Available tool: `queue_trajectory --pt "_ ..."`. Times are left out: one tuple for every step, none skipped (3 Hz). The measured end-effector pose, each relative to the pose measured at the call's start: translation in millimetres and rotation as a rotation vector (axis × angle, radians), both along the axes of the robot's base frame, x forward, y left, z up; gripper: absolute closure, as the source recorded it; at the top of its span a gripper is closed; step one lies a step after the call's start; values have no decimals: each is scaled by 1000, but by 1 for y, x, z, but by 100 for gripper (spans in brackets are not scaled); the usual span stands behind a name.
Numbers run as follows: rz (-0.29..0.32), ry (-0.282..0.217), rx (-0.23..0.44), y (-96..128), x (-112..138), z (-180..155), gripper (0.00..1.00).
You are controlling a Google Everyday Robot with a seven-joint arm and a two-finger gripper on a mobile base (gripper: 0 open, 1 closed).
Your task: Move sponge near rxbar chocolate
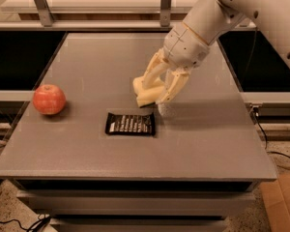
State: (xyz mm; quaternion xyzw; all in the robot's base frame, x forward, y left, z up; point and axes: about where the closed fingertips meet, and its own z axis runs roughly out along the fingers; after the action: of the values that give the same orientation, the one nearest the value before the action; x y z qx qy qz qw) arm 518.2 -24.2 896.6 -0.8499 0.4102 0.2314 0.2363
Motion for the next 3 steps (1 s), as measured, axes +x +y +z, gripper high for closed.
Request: queue_trajectory --pt "51 8 18 7 -7 -3 100" --pt "75 17 35 10 -10 -6 83" --pt "85 21 44 11 -10 -7 59"
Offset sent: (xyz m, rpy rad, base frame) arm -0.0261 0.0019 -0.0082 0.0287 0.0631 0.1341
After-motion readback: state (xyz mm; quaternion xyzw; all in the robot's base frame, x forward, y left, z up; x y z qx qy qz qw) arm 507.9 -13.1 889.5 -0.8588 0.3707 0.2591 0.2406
